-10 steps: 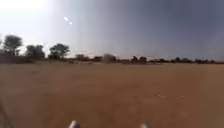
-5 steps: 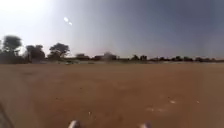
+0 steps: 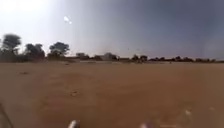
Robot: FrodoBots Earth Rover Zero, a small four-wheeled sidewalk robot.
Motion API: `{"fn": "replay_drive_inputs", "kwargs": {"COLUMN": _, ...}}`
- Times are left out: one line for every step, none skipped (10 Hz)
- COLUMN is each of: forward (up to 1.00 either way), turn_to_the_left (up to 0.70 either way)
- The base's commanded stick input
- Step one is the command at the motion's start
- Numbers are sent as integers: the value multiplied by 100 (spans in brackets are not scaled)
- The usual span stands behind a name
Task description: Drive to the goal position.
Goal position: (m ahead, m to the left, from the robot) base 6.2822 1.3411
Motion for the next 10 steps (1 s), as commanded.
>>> {"fn": "replay_drive_inputs", "kwargs": {"forward": 70, "turn_to_the_left": 0}}
{"fn": "replay_drive_inputs", "kwargs": {"forward": 70, "turn_to_the_left": 0}}
{"fn": "replay_drive_inputs", "kwargs": {"forward": 70, "turn_to_the_left": 0}}
{"fn": "replay_drive_inputs", "kwargs": {"forward": 70, "turn_to_the_left": 0}}
{"fn": "replay_drive_inputs", "kwargs": {"forward": 70, "turn_to_the_left": 0}}
{"fn": "replay_drive_inputs", "kwargs": {"forward": 70, "turn_to_the_left": 0}}
{"fn": "replay_drive_inputs", "kwargs": {"forward": 70, "turn_to_the_left": 0}}
{"fn": "replay_drive_inputs", "kwargs": {"forward": 70, "turn_to_the_left": 0}}
{"fn": "replay_drive_inputs", "kwargs": {"forward": 70, "turn_to_the_left": 0}}
{"fn": "replay_drive_inputs", "kwargs": {"forward": 70, "turn_to_the_left": 0}}
